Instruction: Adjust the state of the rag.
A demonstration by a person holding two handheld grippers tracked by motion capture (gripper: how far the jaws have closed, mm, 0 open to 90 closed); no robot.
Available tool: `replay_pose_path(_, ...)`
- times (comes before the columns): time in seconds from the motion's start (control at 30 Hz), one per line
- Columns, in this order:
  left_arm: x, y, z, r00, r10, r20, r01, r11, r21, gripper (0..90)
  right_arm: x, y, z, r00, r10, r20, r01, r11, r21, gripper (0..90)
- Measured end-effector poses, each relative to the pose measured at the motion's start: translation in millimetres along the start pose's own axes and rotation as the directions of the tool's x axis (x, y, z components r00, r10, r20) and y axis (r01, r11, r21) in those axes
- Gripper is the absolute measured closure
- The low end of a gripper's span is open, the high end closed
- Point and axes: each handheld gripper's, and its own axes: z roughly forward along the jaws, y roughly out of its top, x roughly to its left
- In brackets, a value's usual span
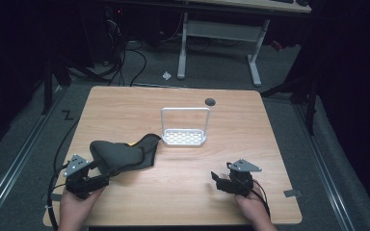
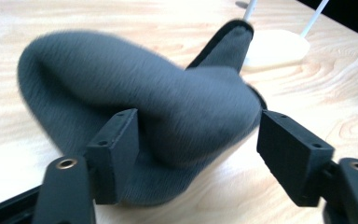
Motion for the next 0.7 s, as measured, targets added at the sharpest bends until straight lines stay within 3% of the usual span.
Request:
replay_pose_path(0.1,-1.6,3.9,8.5,0.9995,-0.006,-0.031,0.006,0.9999,0.013,25.3,-0.3,0.2,1.4,0.9999,-0.006,-0.008,0.006,1.000,0.004,26.4)
replay_pose_path(0.13,0.8,4.7,15.5,0.9981,-0.034,-0.052,0.035,0.9993,0.012,26.6,0.3,0.1,1.7,0.9999,-0.006,-0.013,0.006,1.000,0.007,26.2)
replay_pose_path(0.17,0.8,4.7,15.5,0.9981,-0.034,-0.052,0.035,0.9993,0.012,27.8,0.3,0.1,1.7,0.9999,-0.006,-0.013,0.006,1.000,0.007,26.2)
replay_pose_path(0.2,4.6,4.7,25.8,0.9961,-0.057,-0.067,0.059,0.9977,0.034,29.5,1.2,-0.2,2.4,0.9998,-0.011,-0.019,0.012,1.000,0.011,26.0)
replay_pose_path(0.3,6.9,1.8,41.0,0.9911,-0.009,-0.133,0.024,0.9934,0.112,46.7,2.2,-0.9,3.6,0.9995,-0.019,-0.026,0.019,1.000,0.016,26.0)
replay_pose_path(0.37,7.9,-2.0,50.1,0.9878,0.029,-0.153,-0.001,0.9829,0.184,60.9,2.4,-1.3,3.8,0.9994,-0.018,-0.029,0.019,1.000,0.020,26.0)
replay_pose_path(0.5,9.6,-7.0,53.6,0.9852,0.066,-0.158,-0.029,0.9740,0.225,74.5,1.3,-1.8,3.7,0.9992,-0.016,-0.036,0.017,1.000,0.019,26.0)
replay_pose_path(0.6,7.5,-9.6,51.5,0.9847,0.092,-0.148,-0.056,0.9709,0.233,75.9,1.0,-2.0,4.3,0.9991,-0.013,-0.041,0.014,1.000,0.022,26.0)
replay_pose_path(0.7,5.5,-14.2,45.9,0.9897,0.082,-0.117,-0.054,0.9732,0.224,76.1,1.0,-2.6,4.4,0.9983,-0.015,-0.057,0.017,1.000,0.027,26.0)
